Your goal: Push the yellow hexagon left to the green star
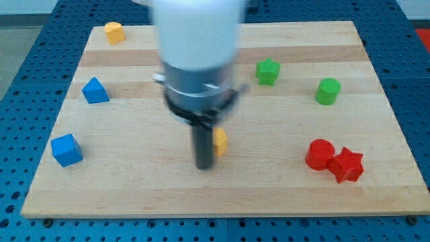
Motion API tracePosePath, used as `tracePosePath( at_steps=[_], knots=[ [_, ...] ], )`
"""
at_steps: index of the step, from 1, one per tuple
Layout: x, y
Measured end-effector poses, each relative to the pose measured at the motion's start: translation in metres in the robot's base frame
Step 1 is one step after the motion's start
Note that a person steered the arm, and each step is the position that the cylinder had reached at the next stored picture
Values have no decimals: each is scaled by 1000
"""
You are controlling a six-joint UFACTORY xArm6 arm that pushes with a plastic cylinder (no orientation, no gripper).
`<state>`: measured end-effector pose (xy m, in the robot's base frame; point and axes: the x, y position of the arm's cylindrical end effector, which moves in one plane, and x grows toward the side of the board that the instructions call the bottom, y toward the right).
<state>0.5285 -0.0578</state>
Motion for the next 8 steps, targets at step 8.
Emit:
tracePosePath(
  at_steps=[8],
  knots=[
    [-14, 27]
  ],
)
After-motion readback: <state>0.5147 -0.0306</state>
